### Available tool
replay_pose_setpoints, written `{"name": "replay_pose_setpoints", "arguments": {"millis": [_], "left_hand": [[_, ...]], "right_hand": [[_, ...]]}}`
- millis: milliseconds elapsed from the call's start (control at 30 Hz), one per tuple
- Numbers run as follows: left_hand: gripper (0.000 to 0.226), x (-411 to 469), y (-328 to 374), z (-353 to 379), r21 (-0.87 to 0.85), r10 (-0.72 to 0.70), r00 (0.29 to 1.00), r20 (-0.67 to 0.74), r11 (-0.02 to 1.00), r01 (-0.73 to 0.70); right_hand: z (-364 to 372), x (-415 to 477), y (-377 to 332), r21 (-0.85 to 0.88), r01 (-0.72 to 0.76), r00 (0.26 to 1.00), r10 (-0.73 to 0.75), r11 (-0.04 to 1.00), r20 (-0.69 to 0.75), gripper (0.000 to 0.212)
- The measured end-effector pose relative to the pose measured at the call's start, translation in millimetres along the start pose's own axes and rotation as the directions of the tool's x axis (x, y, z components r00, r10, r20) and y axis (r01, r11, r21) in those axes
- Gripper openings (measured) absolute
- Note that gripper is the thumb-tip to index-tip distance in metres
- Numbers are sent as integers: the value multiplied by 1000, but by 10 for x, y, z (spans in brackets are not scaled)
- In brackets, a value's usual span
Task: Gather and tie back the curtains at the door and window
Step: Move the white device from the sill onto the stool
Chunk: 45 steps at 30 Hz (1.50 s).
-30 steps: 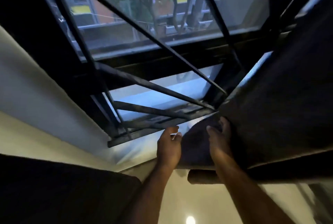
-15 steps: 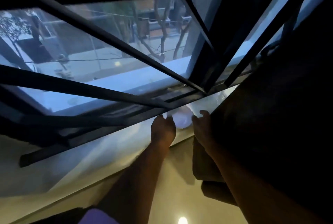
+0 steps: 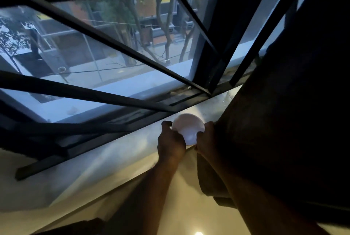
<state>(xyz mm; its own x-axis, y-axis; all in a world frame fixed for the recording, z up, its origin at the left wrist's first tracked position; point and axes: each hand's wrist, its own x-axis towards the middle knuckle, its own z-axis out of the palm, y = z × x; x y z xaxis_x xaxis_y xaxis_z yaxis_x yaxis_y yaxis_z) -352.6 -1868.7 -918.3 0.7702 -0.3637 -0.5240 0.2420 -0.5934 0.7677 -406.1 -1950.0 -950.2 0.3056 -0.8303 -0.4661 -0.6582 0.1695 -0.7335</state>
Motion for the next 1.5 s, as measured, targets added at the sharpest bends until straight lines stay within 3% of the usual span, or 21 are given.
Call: {"name": "replay_pose_setpoints", "arguments": {"millis": [167,400,567,667,900,1133,1500], "left_hand": [[27,-688,156,-558,-87,52,999,4,995,-52],[16,-2073,733,-1491,-80,283,952,-113,953,-293],[10,-3137,1171,-1693,-76,377,915,-142,918,-390],[10,-3798,1331,-1569,-55,429,892,-144,896,-440],[5,-5046,1695,-555,-244,616,787,43,770,-589],[19,-5358,2392,1000,-301,712,618,333,701,-646],[18,-4490,3236,3253,-176,580,451,679,724,-667]], "right_hand": [[-332,-948,-296,51,31,999,-33,998,40,37],[-1164,-2673,-992,67,108,988,-115,992,105,37],[-2094,-3566,-1177,73,291,957,-291,954,-15,4],[-2693,-3911,-1129,105,292,956,-292,950,-18,5],[-4289,-4343,-639,230,314,931,-252,921,-265,12],[-5625,-4019,-94,305,343,813,-118,888,-570,13],[-6641,-2308,426,418,159,717,186,894,-671,13]]}}
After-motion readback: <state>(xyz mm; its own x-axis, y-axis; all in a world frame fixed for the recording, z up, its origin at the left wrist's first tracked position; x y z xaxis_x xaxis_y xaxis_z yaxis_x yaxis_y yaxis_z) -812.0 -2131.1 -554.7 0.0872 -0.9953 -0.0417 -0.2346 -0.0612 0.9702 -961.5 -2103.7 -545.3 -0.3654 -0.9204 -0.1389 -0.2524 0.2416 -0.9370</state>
